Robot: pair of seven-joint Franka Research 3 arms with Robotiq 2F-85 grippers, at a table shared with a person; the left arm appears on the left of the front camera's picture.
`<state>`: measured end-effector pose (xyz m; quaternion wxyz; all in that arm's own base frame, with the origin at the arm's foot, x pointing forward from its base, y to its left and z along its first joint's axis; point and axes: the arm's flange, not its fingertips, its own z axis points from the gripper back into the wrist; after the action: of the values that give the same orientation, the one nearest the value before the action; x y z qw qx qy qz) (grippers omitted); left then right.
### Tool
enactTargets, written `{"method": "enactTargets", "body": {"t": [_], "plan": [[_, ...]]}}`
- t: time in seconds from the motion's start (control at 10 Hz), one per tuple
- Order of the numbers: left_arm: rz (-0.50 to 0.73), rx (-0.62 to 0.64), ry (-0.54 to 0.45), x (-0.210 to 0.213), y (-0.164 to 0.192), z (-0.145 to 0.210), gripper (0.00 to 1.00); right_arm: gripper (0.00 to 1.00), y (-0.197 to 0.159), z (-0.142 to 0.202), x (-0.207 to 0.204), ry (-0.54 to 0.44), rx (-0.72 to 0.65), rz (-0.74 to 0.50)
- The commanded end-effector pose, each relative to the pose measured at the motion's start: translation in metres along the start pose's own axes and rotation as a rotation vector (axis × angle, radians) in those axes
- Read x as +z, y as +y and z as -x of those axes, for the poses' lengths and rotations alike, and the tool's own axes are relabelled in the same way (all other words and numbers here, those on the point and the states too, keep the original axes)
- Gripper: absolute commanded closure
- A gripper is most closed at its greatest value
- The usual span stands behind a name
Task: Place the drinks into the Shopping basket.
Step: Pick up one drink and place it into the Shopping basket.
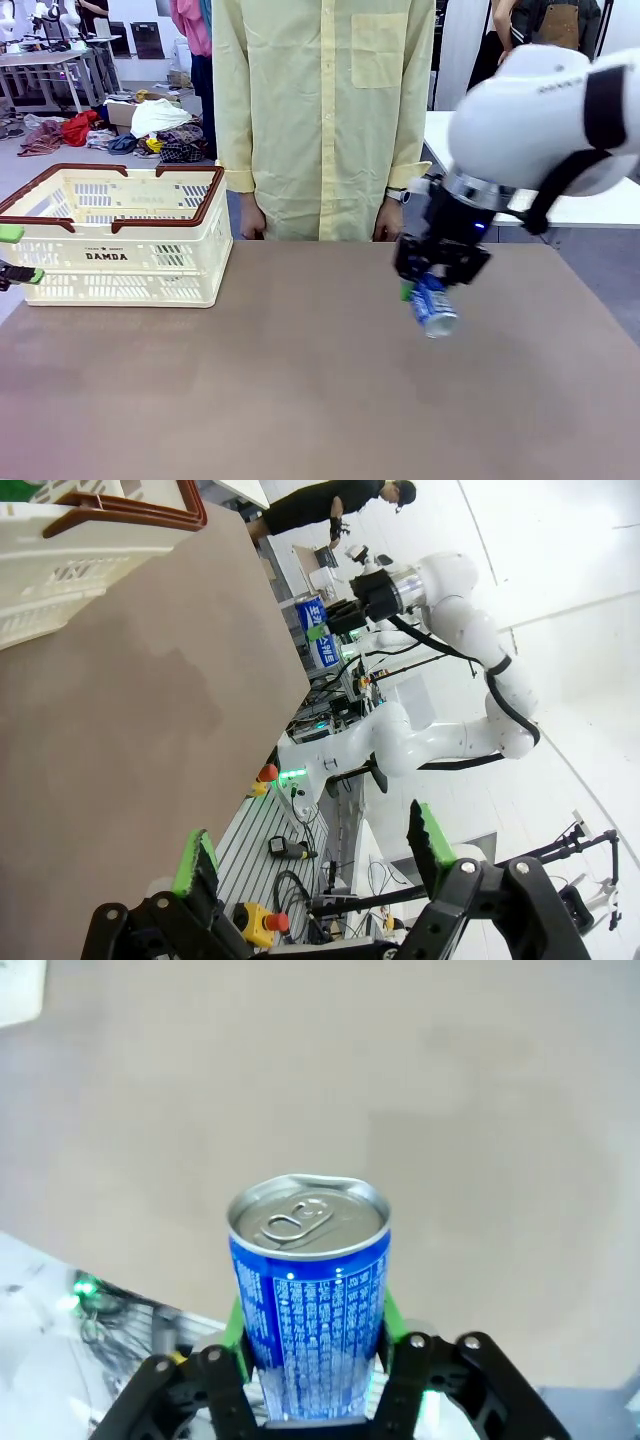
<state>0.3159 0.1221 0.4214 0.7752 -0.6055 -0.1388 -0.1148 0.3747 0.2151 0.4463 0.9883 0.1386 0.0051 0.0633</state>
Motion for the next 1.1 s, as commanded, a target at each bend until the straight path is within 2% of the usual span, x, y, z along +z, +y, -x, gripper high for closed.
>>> {"method": "enactTargets", "body": {"t": [0.0, 0.2, 0.3, 0.5, 0.7, 0.8, 1.0], "plan": [[0.008, -0.019, -0.001, 0.0, -0.001, 0.002, 0.0, 1.0, 0.059, -0.023, -0.041, -0.115, 0.001, -0.097], [0.008, -0.019, -0.001, 0.0, -0.001, 0.002, 0.0, 1.0, 0.128, -0.033, -0.1, 0.0, 0.068, -0.156], [0.008, -0.019, -0.001, 0.0, -0.001, 0.002, 0.0, 1.0, 0.153, -0.036, -0.131, 0.003, 0.049, -0.157], [0.008, -0.019, -0.001, 0.0, -0.001, 0.002, 0.0, 1.0, 0.185, -0.029, -0.179, 0.077, 0.063, -0.166], [0.008, -0.019, -0.001, 0.0, -0.001, 0.002, 0.0, 1.0, 0.177, -0.031, -0.18, 0.066, 0.031, -0.191], [0.008, -0.019, -0.001, 0.0, -0.001, 0.002, 0.0, 1.0, 0.18, -0.016, -0.199, 0.104, 0.086, -0.172], [0.008, -0.019, -0.001, 0.0, -0.001, 0.002, 0.0, 1.0, 0.18, -0.016, -0.199, 0.104, 0.086, -0.172]]}}
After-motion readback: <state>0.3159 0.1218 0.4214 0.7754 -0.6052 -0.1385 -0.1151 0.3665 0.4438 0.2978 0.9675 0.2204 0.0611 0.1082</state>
